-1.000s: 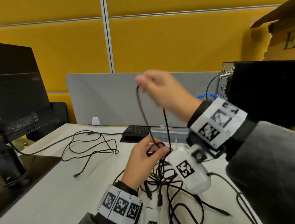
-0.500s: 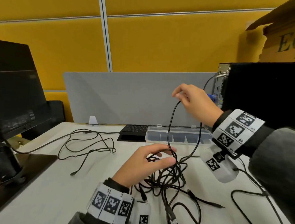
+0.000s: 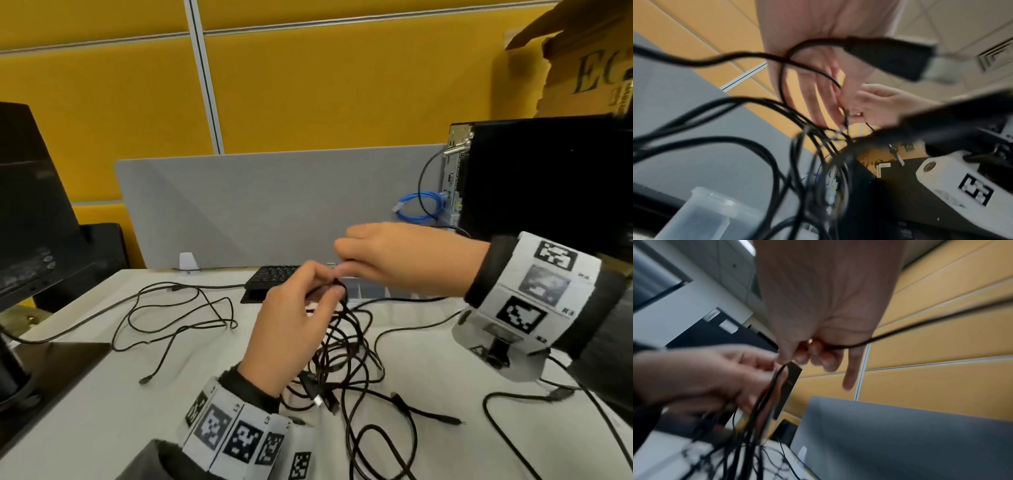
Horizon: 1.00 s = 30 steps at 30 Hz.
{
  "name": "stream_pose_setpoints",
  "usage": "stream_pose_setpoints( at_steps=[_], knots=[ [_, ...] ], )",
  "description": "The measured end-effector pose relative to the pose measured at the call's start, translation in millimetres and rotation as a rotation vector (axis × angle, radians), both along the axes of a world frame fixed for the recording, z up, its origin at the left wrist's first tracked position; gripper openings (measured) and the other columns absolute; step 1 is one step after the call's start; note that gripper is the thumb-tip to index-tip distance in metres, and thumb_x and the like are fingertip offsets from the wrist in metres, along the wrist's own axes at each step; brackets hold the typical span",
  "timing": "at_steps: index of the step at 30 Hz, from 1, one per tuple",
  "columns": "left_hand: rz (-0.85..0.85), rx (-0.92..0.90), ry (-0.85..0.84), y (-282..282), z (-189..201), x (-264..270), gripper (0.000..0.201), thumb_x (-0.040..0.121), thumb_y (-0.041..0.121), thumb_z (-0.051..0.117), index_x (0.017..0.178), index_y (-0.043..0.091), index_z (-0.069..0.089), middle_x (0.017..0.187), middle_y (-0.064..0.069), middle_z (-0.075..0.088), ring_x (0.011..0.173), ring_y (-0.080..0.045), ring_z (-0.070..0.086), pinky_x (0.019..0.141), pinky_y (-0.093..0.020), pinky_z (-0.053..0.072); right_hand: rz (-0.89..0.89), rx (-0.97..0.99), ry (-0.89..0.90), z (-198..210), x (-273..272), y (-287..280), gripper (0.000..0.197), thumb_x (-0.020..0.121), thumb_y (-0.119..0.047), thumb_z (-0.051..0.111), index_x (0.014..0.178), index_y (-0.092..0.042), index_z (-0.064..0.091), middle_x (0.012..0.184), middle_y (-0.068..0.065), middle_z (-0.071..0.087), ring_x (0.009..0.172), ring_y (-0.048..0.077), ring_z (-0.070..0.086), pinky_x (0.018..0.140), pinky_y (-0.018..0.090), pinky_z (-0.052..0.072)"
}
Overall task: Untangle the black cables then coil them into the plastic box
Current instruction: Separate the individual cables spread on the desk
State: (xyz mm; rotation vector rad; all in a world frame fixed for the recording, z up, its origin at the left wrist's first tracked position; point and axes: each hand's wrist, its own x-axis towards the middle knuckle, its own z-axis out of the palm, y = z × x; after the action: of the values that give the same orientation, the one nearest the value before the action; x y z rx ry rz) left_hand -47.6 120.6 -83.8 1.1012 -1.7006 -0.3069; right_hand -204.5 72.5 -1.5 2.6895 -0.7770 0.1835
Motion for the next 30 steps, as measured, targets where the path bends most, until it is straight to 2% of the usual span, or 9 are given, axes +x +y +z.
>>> stream_pose_setpoints(
  at_steps=[4, 8, 11, 13, 15, 19, 24, 27, 30],
  knots=[
    [-0.115, 0.238, -0.247, -8.5, -12.0, -8.0, 0.006, 0.080, 0.033, 0.069, 0.085, 0.032, 0.064, 0.085, 0.015, 0.070, 0.083, 0.003, 0.063, 0.081, -0.029, 0.051, 0.123, 0.353, -0.402, 13.6, -0.5, 7.2, 0.037, 0.096, -0.034, 0.041, 0.062, -0.022, 0.037, 0.058, -0.006, 0.035, 0.052, 0.007, 0.035, 0.056, 0.019, 0.031],
    [0.004, 0.312, -0.458, -18.9, -25.4, -12.3, 0.016, 0.085, 0.050, 0.055, 0.073, 0.039, 0.057, 0.075, 0.012, 0.070, 0.076, -0.001, 0.062, 0.074, -0.030, 0.050, 0.260, 0.608, -1.313, 49.9, -17.8, 13.5, 0.035, 0.099, -0.028, 0.038, 0.066, -0.020, 0.039, 0.054, -0.009, 0.032, 0.049, 0.007, 0.029, 0.048, 0.021, 0.027],
    [0.116, 0.346, -0.360, -24.0, -24.9, -2.0, 0.024, 0.089, 0.051, 0.048, 0.074, 0.034, 0.059, 0.068, 0.001, 0.067, 0.068, -0.012, 0.062, 0.069, -0.036, 0.050, 0.277, 0.619, -1.870, 82.5, -60.0, 5.0, 0.033, 0.099, -0.035, 0.038, 0.069, -0.020, 0.040, 0.055, -0.010, 0.037, 0.045, 0.006, 0.027, 0.042, 0.019, 0.022],
    [0.213, 0.304, -0.250, -27.0, -20.1, 10.8, 0.031, 0.087, 0.053, 0.048, 0.075, 0.028, 0.061, 0.067, -0.003, 0.065, 0.065, -0.019, 0.062, 0.068, -0.041, 0.051, 0.090, 0.568, -1.955, 80.7, -86.4, -10.3, 0.033, 0.098, -0.038, 0.039, 0.069, -0.021, 0.043, 0.055, -0.010, 0.038, 0.042, 0.005, 0.027, 0.040, 0.020, 0.020],
    [0.290, 0.260, -0.188, -28.1, -17.7, 21.5, 0.030, 0.087, 0.051, 0.050, 0.079, 0.025, 0.062, 0.069, -0.002, 0.066, 0.069, -0.019, 0.063, 0.071, -0.041, 0.052, -0.200, 0.521, -1.766, 60.1, -100.5, -28.5, 0.033, 0.097, -0.038, 0.041, 0.069, -0.022, 0.047, 0.055, -0.007, 0.040, 0.040, 0.006, 0.029, 0.036, 0.020, 0.022],
    [0.397, 0.209, -0.222, -24.6, -25.7, 25.5, 0.025, 0.093, 0.044, 0.046, 0.108, 0.030, 0.059, 0.073, 0.007, 0.067, 0.072, -0.010, 0.062, 0.071, -0.032, 0.052, -0.541, 0.217, -0.892, -1.9, -95.3, -35.0, 0.022, 0.094, -0.043, 0.042, 0.099, -0.025, 0.053, 0.088, 0.002, 0.062, 0.060, 0.008, 0.051, 0.053, 0.026, 0.047],
    [0.398, 0.185, -0.274, -26.8, -32.3, 19.1, 0.026, 0.094, 0.041, 0.043, 0.117, 0.038, 0.056, 0.065, 0.010, 0.064, 0.061, -0.001, 0.056, 0.056, -0.019, 0.042, -0.313, 0.251, -0.490, -23.8, -24.3, 11.4, 0.057, 0.088, -0.062, 0.020, 0.133, -0.032, 0.038, 0.129, -0.009, 0.052, 0.110, 0.009, 0.053, 0.096, 0.042, 0.044],
    [0.373, 0.215, -0.219, -25.3, -31.0, 16.8, 0.027, 0.094, 0.036, 0.048, 0.119, 0.038, 0.055, 0.069, 0.009, 0.065, 0.056, 0.000, 0.054, 0.053, -0.017, 0.039, -0.192, 0.154, -0.337, -30.8, 13.7, 26.7, 0.050, 0.089, -0.062, 0.029, 0.125, -0.030, 0.041, 0.121, -0.011, 0.056, 0.104, 0.011, 0.055, 0.088, 0.035, 0.045],
    [0.129, 0.332, 0.080, -20.1, -29.4, 19.8, 0.033, 0.090, 0.022, 0.058, 0.119, 0.037, 0.052, 0.083, 0.001, 0.070, 0.057, -0.004, 0.059, 0.049, -0.020, 0.047, -0.227, 0.008, -0.167, -43.5, 25.4, 16.4, 0.031, 0.097, -0.045, 0.036, 0.115, -0.020, 0.036, 0.100, -0.001, 0.059, 0.082, 0.023, 0.057, 0.063, 0.034, 0.042]
  ],
)
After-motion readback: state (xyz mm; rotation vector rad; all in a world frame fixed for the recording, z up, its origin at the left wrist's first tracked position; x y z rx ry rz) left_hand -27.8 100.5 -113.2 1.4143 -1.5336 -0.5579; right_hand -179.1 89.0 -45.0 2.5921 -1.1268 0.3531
